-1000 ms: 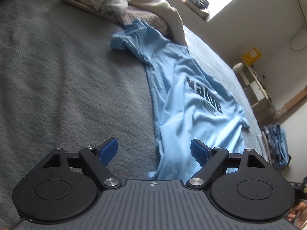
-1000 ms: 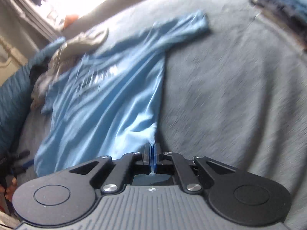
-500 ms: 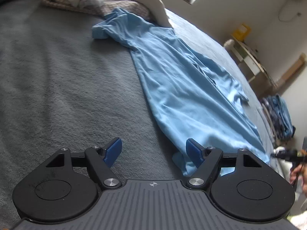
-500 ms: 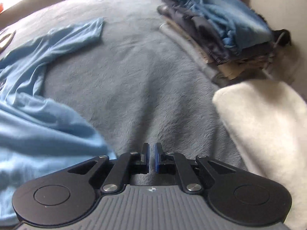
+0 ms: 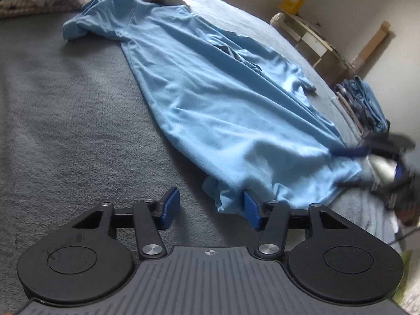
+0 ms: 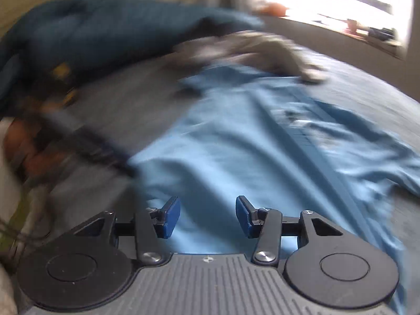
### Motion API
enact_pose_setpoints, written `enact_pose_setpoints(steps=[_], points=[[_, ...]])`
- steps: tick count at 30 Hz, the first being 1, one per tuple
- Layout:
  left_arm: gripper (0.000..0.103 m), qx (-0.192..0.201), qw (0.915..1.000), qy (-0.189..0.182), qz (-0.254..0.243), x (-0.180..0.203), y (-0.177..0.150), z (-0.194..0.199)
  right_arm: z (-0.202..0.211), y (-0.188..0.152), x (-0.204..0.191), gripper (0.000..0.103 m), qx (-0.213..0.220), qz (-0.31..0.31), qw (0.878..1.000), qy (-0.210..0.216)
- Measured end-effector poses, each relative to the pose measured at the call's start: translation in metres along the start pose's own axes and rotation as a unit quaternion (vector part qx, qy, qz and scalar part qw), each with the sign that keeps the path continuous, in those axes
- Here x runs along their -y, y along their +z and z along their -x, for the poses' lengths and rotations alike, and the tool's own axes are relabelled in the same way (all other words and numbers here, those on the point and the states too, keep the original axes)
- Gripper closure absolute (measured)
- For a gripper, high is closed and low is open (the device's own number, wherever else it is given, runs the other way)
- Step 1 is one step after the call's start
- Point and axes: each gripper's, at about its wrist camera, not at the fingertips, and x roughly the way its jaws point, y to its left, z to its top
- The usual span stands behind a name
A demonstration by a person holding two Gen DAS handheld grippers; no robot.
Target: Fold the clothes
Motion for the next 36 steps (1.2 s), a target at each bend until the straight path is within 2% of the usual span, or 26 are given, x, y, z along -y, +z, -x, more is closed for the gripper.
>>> enact_pose_setpoints(steps=[2, 3, 4, 5, 6, 7, 9, 10, 11, 12, 13, 15, 16, 18, 20, 22, 24, 27, 29, 31, 33, 36], points=[[0.066, -0.008, 0.9998, -0.01, 0.018, -0.003, 0.002, -0.004, -0.027, 0.0, -0.027, 0.054, -0.037, 0.073, 0.997, -0.002], [0.074, -0.018, 0.9992, -0.015, 0.03, -0.004, 0.004, -0.007, -0.04, 0.0, -0.04, 0.059, -0.056, 0.11, 0.992, -0.005], [0.087, -0.031, 0.9983, -0.022, 0.045, -0.007, 0.007, -0.009, -0.05, -0.002, -0.049, 0.075, -0.079, 0.139, 0.987, -0.017], [0.093, -0.044, 0.9969, -0.028, 0.059, -0.009, 0.009, -0.011, -0.053, -0.001, -0.049, 0.089, -0.085, 0.14, 0.986, -0.017], [0.096, -0.057, 0.995, -0.034, 0.074, -0.011, 0.012, -0.013, -0.054, 0.0, -0.047, 0.097, -0.088, 0.135, 0.987, -0.014], [0.098, -0.059, 0.9935, -0.042, 0.088, -0.013, 0.016, -0.014, -0.055, 0.002, -0.044, 0.099, -0.091, 0.13, 0.987, -0.01], [0.098, -0.032, 0.9907, -0.061, 0.118, -0.018, 0.028, -0.008, -0.039, 0.015, -0.017, 0.099, -0.054, 0.041, 0.997, 0.026], [0.098, -0.018, 0.9885, -0.071, 0.132, -0.021, 0.034, -0.006, -0.029, 0.021, 0.003, 0.099, -0.027, -0.025, 0.999, 0.04], [0.096, -0.004, 0.9859, -0.081, 0.147, -0.023, 0.04, -0.003, -0.02, 0.023, 0.03, 0.099, 0.004, -0.109, 0.993, 0.051], [0.088, 0.009, 0.9828, -0.09, 0.161, -0.026, 0.046, 0.0, -0.013, 0.021, 0.056, 0.099, 0.033, -0.186, 0.981, 0.052], [0.065, 0.023, 0.9792, -0.1, 0.175, -0.028, 0.052, 0.002, -0.011, 0.014, 0.08, 0.099, 0.048, -0.258, 0.964, 0.051], [0.049, 0.05, 0.9705, -0.119, 0.204, -0.033, 0.065, 0.007, -0.014, -0.007, 0.123, 0.097, 0.061, -0.388, 0.918, 0.044], [0.049, 0.058, 0.9688, -0.12, 0.209, -0.035, 0.067, 0.009, -0.018, -0.019, 0.14, 0.097, 0.058, -0.445, 0.893, 0.038], [0.049, 0.054, 0.974, -0.1, 0.196, -0.036, 0.061, 0.008, -0.023, -0.041, 0.157, 0.094, 0.052, -0.514, 0.856, 0.024], [0.049, 0.047, 0.9791, -0.079, 0.181, -0.035, 0.053, 0.006, -0.02, -0.053, 0.161, 0.092, 0.059, -0.53, 0.846, 0.008], [0.049, 0.042, 0.9866, -0.05, 0.149, -0.032, 0.045, 0.005, -0.013, -0.054, 0.158, 0.078, 0.068, -0.519, 0.852, -0.011], [0.049, 0.035, 0.9911, -0.029, 0.125, -0.03, 0.039, 0.002, -0.006, -0.042, 0.153, 0.077, 0.076, -0.467, 0.88, -0.044], [0.049, 0.026, 0.9938, -0.017, 0.107, -0.03, 0.034, -0.002, -0.001, -0.012, 0.127, 0.074, 0.08, -0.342, 0.933, -0.072], [0.049, 0.022, 0.9949, -0.011, 0.098, -0.029, 0.032, -0.005, -0.005, 0.009, 0.103, 0.066, 0.077, -0.242, 0.964, -0.081], [0.049, 0.021, 0.9959, -0.007, 0.088, -0.027, 0.031, -0.006, -0.019, 0.027, 0.072, 0.055, 0.066, -0.123, 0.986, -0.094], [0.049, 0.022, 0.9968, -0.002, 0.077, -0.024, 0.03, -0.006, -0.037, 0.038, 0.043, 0.055, 0.047, -0.014, 0.992, -0.112], [0.049, 0.023, 0.9971, 0.0, 0.073, -0.023, 0.029, -0.005, -0.07, 0.04, 0.019, 0.055, 0.0, 0.094, 0.985, -0.143]])
